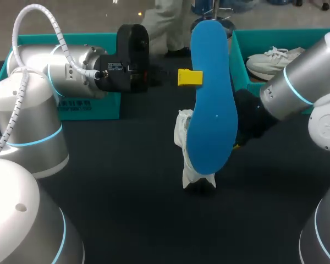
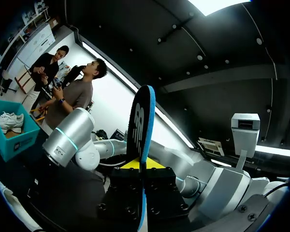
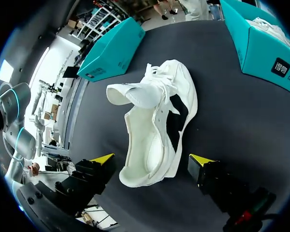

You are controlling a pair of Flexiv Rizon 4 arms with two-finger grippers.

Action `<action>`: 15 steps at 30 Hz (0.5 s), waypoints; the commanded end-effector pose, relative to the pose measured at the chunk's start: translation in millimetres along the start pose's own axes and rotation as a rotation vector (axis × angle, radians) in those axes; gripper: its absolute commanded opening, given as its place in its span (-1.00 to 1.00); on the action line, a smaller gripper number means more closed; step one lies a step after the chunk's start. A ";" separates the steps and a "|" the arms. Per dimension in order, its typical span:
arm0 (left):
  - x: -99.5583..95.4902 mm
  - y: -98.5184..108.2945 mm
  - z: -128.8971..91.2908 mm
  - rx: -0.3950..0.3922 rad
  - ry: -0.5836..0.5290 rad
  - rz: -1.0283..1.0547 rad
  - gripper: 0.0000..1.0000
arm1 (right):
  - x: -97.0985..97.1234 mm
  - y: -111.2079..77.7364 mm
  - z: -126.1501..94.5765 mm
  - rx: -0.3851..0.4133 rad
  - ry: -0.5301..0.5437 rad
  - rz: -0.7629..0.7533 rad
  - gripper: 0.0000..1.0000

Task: Take the shoe out of the shoebox, open the shoe tongue, remove and reinsert the insole, then place the shoe into the shoebox

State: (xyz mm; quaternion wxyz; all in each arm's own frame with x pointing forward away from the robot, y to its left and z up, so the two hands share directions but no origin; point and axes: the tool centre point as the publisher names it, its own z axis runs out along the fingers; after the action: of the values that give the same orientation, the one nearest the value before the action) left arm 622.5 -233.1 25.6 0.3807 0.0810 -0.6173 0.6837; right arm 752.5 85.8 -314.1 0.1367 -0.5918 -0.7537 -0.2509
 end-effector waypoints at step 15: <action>0.3 0.6 0.1 0.001 0.000 0.001 -1.00 | 21.3 1.8 -51.0 -0.066 0.380 0.092 1.00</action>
State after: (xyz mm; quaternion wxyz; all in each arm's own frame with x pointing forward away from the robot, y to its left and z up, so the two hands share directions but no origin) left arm 622.5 -233.1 25.6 0.3807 0.0810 -0.6173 0.6837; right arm 756.9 95.0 -266.5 0.2355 -0.5900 -0.6954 -0.3359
